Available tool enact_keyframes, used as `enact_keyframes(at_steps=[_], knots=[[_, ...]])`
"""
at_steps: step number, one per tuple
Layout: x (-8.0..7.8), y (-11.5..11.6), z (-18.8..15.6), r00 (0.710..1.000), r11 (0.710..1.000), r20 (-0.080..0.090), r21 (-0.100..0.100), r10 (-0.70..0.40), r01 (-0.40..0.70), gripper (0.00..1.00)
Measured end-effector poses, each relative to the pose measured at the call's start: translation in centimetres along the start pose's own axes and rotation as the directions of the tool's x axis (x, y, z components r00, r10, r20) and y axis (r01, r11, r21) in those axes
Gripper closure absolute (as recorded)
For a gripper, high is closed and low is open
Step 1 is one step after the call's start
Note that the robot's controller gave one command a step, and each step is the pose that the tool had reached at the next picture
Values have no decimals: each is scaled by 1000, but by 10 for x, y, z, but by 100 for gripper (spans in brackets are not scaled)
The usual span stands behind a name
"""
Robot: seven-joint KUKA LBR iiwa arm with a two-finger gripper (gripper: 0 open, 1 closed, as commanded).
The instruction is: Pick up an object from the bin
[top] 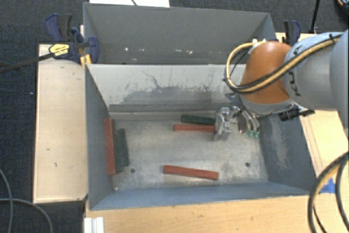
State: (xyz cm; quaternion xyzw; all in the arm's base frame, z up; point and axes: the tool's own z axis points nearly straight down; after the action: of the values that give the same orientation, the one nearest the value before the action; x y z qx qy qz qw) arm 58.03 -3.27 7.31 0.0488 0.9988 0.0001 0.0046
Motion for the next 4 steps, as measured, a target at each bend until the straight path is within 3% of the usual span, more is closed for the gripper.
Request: enact_keyframes(at_steps=[1,2,3,4], knots=[[2,0,2,1000,1000,-5,0,-2,2,0],[-5,-5,2,999,999,-2,0,-37,37,0],[-5,-4,2,999,999,-2,0,-38,38,100],[-3,-8,-98,998,998,1,0,-65,65,100]])
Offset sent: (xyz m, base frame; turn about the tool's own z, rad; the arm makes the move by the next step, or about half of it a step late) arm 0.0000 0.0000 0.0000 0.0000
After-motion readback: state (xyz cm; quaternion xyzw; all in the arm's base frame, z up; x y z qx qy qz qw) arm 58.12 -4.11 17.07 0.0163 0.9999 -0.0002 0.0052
